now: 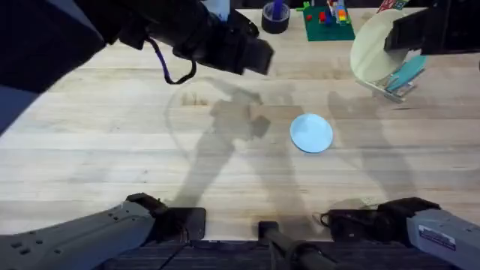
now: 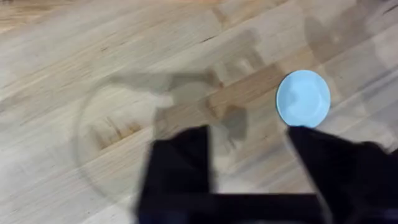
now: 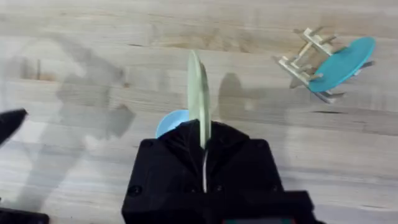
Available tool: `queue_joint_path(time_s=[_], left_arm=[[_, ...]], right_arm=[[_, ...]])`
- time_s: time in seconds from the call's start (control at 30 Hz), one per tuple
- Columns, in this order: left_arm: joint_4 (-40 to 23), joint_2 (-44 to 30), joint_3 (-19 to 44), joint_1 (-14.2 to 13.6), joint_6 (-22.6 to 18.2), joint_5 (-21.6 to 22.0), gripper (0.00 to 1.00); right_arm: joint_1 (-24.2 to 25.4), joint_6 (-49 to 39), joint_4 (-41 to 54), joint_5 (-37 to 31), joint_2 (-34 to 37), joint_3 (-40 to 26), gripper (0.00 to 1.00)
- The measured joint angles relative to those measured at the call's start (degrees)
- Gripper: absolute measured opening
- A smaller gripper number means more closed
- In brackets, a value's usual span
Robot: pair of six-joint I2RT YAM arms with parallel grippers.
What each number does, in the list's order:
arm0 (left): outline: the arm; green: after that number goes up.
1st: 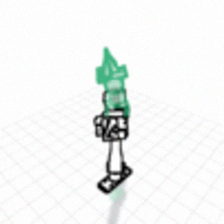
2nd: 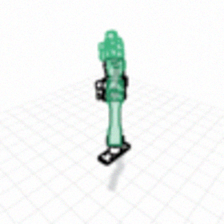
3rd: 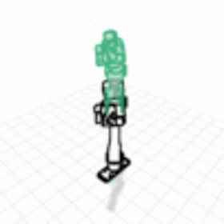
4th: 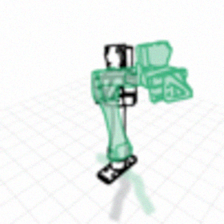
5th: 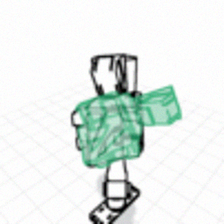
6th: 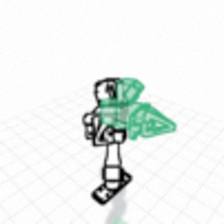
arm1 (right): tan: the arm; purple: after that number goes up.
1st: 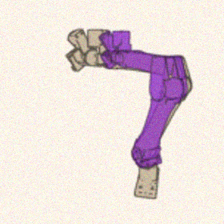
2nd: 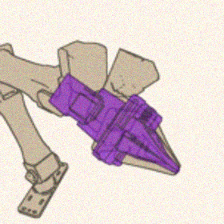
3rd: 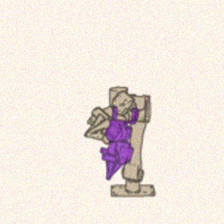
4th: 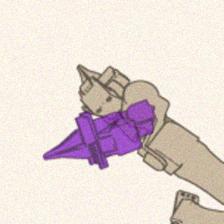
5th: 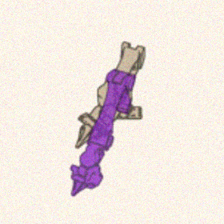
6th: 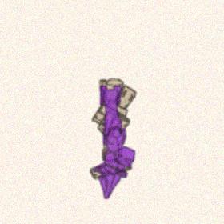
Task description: Pick up the plates from the table one by one and place each into a slot on the dish rack.
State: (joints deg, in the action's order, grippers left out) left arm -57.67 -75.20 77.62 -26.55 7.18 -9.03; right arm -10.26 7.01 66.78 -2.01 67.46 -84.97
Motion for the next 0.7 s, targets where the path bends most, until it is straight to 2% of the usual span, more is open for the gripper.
queue_joint_path(time_s=[0.03, 0.1, 0.4, 0.7], left_arm=[[-0.02, 0.00, 0.00, 0.00, 0.17, 0.10, 0.927], [-0.01, 0.00, 0.00, 0.00, 0.41, 0.20, 0.989], [-0.01, 0.00, 0.00, 0.00, 0.56, 0.32, 0.995], [0.00, 0.00, 0.00, 0.00, 0.58, 0.32, 0.995]], right_arm=[[0.00, 0.02, 0.02, -0.19, 0.00, -0.06, 0.029], [0.00, 0.63, 0.10, -1.20, 0.00, -0.06, 0.029], [0.00, 12.80, 3.54, -11.41, 0.04, -1.88, 0.029], [0.00, 23.50, 10.67, -22.41, 0.65, -10.63, 0.029]])
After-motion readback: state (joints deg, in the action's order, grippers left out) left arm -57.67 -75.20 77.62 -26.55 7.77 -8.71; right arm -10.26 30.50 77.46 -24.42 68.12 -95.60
